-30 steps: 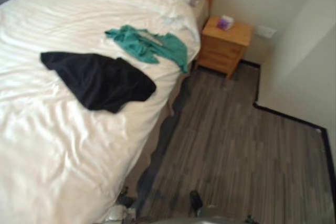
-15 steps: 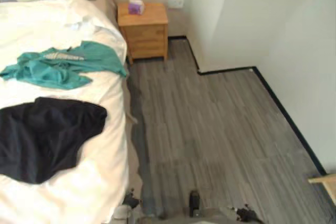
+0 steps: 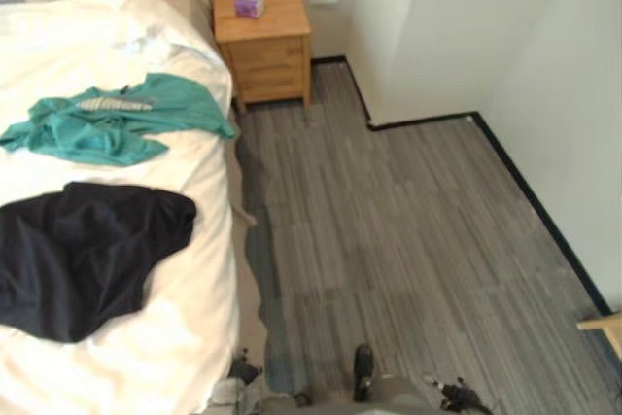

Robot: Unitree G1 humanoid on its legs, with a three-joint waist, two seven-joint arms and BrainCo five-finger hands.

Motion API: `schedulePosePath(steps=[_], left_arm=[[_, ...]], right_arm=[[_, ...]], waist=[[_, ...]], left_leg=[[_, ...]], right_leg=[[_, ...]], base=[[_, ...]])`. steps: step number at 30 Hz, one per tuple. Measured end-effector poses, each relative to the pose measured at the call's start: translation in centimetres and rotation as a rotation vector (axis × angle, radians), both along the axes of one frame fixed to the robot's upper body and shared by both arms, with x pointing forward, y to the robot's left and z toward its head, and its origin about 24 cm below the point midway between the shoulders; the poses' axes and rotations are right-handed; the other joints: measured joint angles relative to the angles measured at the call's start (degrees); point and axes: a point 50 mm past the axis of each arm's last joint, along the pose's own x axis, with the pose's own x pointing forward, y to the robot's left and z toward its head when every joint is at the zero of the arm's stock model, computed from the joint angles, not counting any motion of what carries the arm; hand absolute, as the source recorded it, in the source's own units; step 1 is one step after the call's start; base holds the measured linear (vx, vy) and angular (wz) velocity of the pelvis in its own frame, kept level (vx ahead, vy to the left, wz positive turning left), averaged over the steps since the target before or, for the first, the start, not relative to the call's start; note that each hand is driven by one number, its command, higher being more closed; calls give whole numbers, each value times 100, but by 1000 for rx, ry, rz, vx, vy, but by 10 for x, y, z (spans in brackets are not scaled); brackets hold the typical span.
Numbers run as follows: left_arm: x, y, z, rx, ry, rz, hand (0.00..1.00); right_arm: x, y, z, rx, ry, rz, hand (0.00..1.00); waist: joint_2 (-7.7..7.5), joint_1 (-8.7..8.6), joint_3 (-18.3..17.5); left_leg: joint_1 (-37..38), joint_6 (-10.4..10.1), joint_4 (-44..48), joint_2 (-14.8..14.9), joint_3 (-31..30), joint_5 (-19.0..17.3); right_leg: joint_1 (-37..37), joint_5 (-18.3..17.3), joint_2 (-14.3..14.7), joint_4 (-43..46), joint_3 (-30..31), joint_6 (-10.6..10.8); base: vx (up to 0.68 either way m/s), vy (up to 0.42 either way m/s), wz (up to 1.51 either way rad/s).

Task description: Tidy the bed and pick cloth on bed and put in laundry

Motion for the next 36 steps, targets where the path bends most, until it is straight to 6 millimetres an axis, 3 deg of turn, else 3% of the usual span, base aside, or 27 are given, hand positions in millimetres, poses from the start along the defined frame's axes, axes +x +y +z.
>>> schedulePosePath(steps=[2,3,4,5,6,7,9,12,15,16,17,18,20,21,23,24,25,26,27,29,30,33,34,35,36], left_arm=[[-1,5,1,-3,-16,52,0],[2,9,5,-8,-55,103,0],[4,8,6,-15,-74,123,0],[4,6,7,-29,-88,153,0],[5,4,7,-43,-97,174,0],[7,3,8,-52,-109,189,0],[11,4,9,-60,-123,201,0],[15,4,11,-59,-144,196,0],[15,3,11,-64,-142,192,0],[16,3,11,-64,-144,190,0],[17,4,11,-62,-143,186,0],[18,3,11,-60,-146,176,0],[19,11,13,-43,-147,178,0],[18,12,12,-44,-140,186,0],[12,12,10,-43,-123,192,0],[8,12,9,-42,-109,192,0],[6,13,8,-38,-97,187,0],[6,14,8,-36,-92,183,0],[4,13,6,-34,-71,162,0],[-2,13,3,-30,-38,155,0],[-2,12,3,-28,-30,140,0],[-2,14,3,-22,-31,140,0],[1,14,4,-21,-39,138,0],[1,13,4,-20,-42,136,0],[2,12,4,-24,-44,135,0]], right_arm=[[-2,3,-2,12,11,0,0],[-2,0,-1,-1,13,24,0],[-1,-4,0,-13,13,37,0],[1,-9,2,-30,14,54,0],[3,-11,3,-37,8,56,0],[10,-13,5,-41,-7,58,0],[19,-12,6,-40,-29,58,0],[25,-7,7,-31,-44,61,0],[26,-7,7,-34,-45,70,0],[25,-4,6,-30,-40,76,0],[24,-5,6,-33,-37,77,0],[25,0,5,-20,-40,83,0],[30,10,5,3,-58,92,0],[30,12,5,6,-56,100,0],[29,12,5,2,-53,114,0],[29,12,5,4,-52,118,0],[26,11,4,9,-48,116,0],[23,11,3,9,-43,112,0],[17,9,3,10,-42,97,0],[18,2,5,-13,-51,85,0],[17,0,5,-17,-51,81,0],[18,-1,6,-19,-57,70,0],[19,-1,7,-19,-66,65,0],[19,-1,7,-17,-66,64,0],[16,0,6,-14,-58,61,0]], waist=[[-94,3,15],[-31,3,91],[62,36,157],[148,97,223],[183,180,229],[210,200,245],[147,258,277],[81,327,307],[96,343,307],[106,444,289],[103,477,263],[-44,522,225],[-179,539,210],[-187,626,189],[-139,658,127],[-128,638,85],[-156,603,65],[-165,588,62],[-177,459,59],[-77,311,110],[-67,281,117],[-32,269,122],[-13,210,122],[-9,156,119],[-32,117,118]], left_leg=[[-422,-79,1116,108,3,-50],[-930,-141,2489,393,39,-18],[-1128,-119,3104,602,53,97],[-1436,18,3899,836,8,460],[-1774,-14,4464,850,-127,516],[-1981,-32,4485,699,-296,227],[-2188,49,3888,496,-328,-15],[-2259,-18,1898,256,-164,61],[-2256,-89,-174,119,-145,976],[-2149,151,-469,87,14,1719],[-2060,340,-469,57,70,1836],[-2037,746,-384,-86,148,1698],[-2031,1068,-84,-248,191,1459],[-1905,1119,-15,-317,217,1305],[-1554,1109,-30,-351,195,949],[-1361,1050,-60,-369,74,731],[-1116,1059,-122,-444,-92,585],[-975,1065,-165,-487,-200,524],[-640,1061,-196,-556,-441,398],[-91,1036,-355,-575,-899,326],[177,995,-400,-518,-1081,303],[491,719,-345,-309,-1394,143],[577,538,-307,-145,-1600,37],[601,447,-311,-61,-1682,-16],[651,289,-315,13,-1797,-111]], right_leg=[[37,-247,-83,133,4,-75],[204,-356,-90,43,-54,-95],[348,-364,-36,-59,-126,-109],[548,-342,52,-220,-139,-144],[662,-277,92,-294,46,-242],[721,-273,93,-328,287,-261],[821,-232,24,-492,564,-325],[1041,-321,-104,-694,809,-187],[1297,-487,-182,-860,849,42],[1556,-686,-281,-881,869,245],[1601,-736,-315,-875,869,294],[1621,-749,-450,-846,850,340],[1756,-553,-648,-802,765,445],[1809,-419,-694,-629,783,583],[1663,-380,-692,260,807,624],[1389,-393,-704,1163,805,870],[946,-160,-797,2349,816,1295],[700,64,-852,2987,813,1393],[294,-63,-1011,4160,628,1363],[-148,-571,-1208,4907,60,1088],[-376,-958,-1235,4688,-211,802],[-743,-1149,-982,3371,-445,569],[-961,-890,-704,2022,-228,434],[-1045,-600,-601,1294,-23,412],[-1121,-63,-549,269,320,497]], base=[[11,-169,-12],[23,-154,-24],[56,-105,-48],[108,-49,-69],[204,-66,-94],[203,-48,-93],[228,-35,-88],[269,14,-55],[487,92,-17],[432,110,-16],[675,172,-18],[356,85,-4],[603,140,21],[589,145,17],[439,135,6],[413,146,30],[315,105,37],[503,118,76],[445,67,103],[513,11,122],[536,-66,94],[388,-132,87],[418,-235,97],[522,-338,125],[481,-375,123]])
